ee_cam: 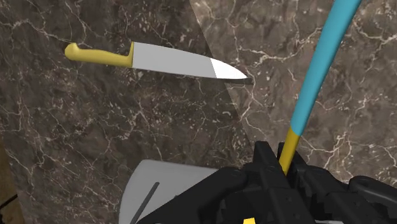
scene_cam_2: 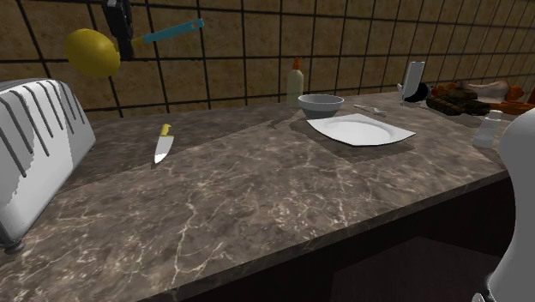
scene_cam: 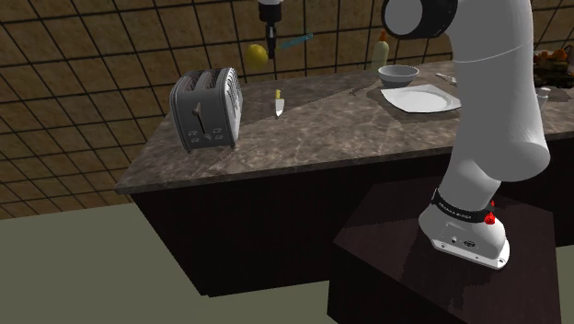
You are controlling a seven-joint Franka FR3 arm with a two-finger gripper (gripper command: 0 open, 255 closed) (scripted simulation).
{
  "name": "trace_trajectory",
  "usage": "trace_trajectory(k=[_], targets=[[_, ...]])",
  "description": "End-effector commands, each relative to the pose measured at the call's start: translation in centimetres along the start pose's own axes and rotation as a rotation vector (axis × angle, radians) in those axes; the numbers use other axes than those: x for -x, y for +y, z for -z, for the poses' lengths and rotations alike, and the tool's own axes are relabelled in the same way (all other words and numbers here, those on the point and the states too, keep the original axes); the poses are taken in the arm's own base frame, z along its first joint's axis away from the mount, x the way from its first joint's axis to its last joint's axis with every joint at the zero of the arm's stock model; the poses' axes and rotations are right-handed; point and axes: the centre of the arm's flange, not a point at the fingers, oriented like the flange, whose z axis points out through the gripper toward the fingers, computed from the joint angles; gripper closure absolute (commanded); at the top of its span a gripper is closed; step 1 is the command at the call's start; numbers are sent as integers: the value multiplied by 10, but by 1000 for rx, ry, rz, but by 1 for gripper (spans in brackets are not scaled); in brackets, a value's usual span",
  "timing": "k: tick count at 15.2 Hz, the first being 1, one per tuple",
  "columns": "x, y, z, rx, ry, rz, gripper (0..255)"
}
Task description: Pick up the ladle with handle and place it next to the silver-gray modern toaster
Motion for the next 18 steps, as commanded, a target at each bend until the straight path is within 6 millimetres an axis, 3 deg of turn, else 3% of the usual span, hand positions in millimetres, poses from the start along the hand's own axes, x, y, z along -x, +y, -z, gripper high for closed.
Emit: trace_trajectory(k=[1, 18], targets=[[1, -1, -10, 1, 0, 0, 255], [8, -15, -98, 1, 0, 0, 255]])
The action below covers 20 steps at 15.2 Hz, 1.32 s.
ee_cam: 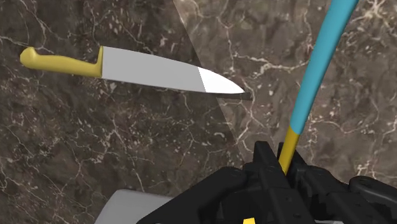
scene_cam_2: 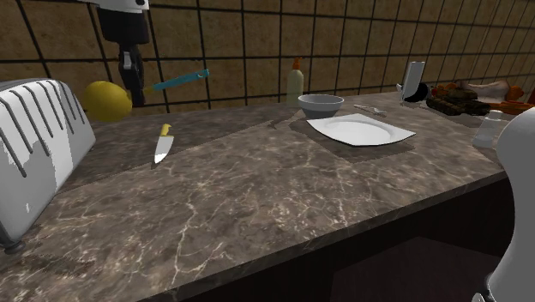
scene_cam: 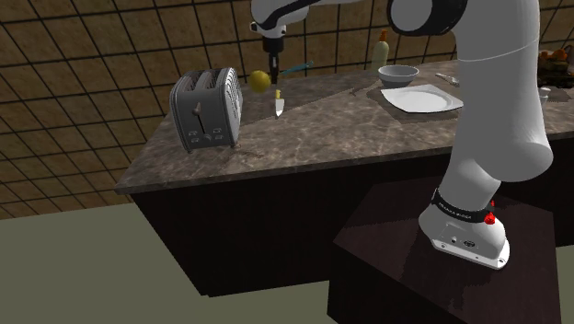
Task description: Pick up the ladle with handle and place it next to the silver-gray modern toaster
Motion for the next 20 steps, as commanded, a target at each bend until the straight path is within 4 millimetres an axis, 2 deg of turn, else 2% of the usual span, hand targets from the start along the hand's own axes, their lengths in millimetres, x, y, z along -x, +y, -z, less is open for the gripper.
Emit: trace_trajectory(k=[1, 20], targets=[[1, -1, -12, 0, 1, 0, 255], [9, -17, -110, 0, 1, 0, 255]])
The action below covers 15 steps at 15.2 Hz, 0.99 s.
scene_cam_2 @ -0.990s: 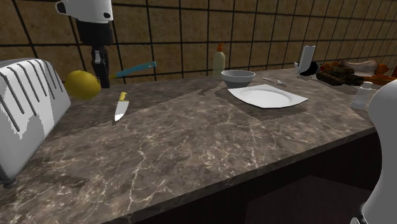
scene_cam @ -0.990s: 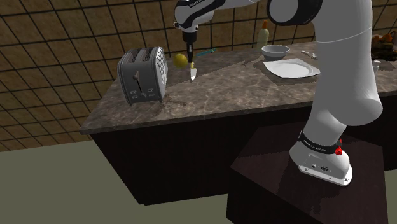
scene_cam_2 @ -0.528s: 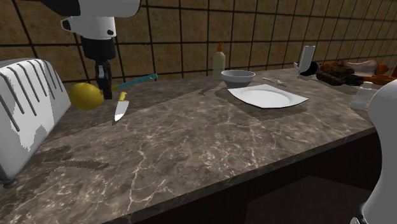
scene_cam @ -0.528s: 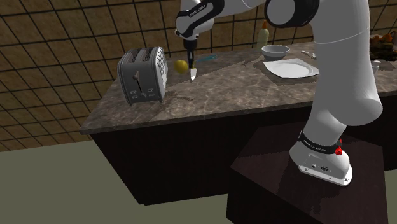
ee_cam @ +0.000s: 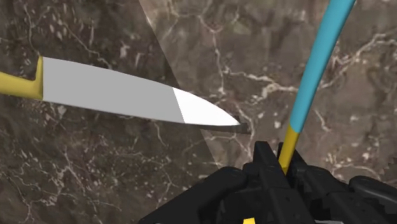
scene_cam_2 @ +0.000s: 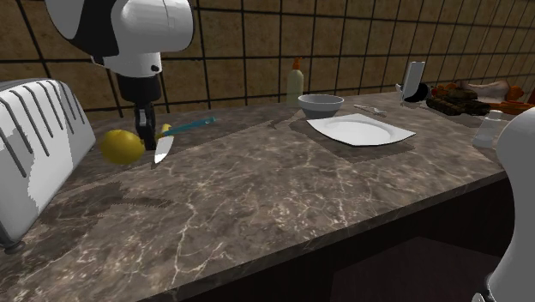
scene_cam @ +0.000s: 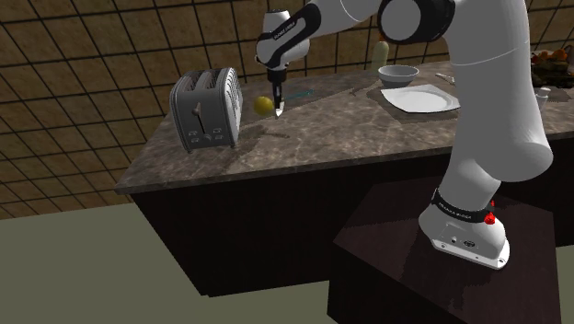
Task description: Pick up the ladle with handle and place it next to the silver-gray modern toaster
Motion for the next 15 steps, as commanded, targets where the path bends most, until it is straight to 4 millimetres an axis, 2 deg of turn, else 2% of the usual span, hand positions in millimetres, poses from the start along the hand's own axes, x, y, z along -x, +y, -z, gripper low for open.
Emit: trace_trajectory(k=[1, 7, 15], targets=[[0, -2, -11, 1, 0, 0, 255], [3, -7, -47, 1, 0, 0, 255], [3, -7, -47, 1, 0, 0, 255]])
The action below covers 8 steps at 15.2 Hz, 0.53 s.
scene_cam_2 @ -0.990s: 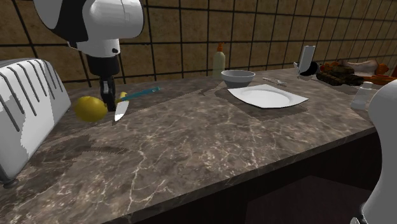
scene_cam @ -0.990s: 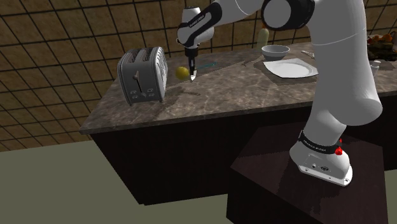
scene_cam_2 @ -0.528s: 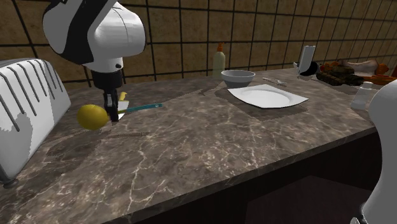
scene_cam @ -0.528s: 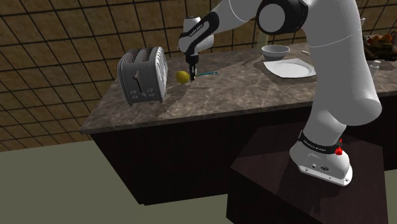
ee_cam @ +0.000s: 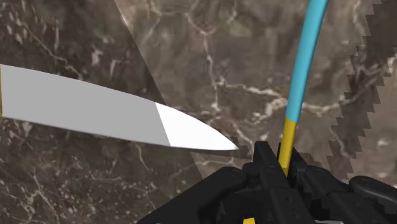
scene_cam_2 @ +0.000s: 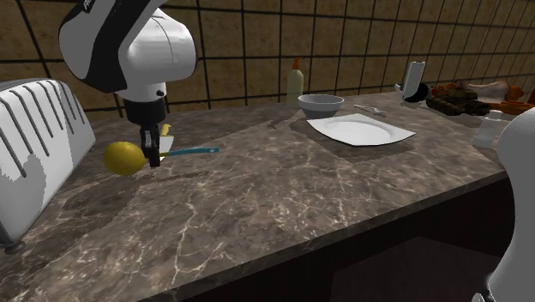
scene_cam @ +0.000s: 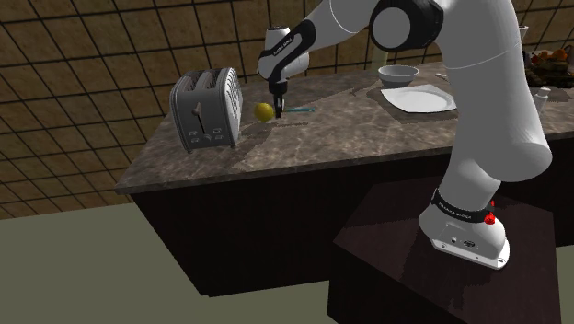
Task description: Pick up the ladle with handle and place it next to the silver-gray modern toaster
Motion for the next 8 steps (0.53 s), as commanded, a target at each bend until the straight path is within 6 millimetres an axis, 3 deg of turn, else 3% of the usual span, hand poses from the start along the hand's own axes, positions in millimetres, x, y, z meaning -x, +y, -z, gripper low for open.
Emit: trace_trajectory(k=[1, 6, 8], targets=[[-1, -1, -1, -2, -1, 2, 0], [-1, -1, -1, -2, 0, 2, 0], [-1, -1, 26, -2, 0, 2, 0]])
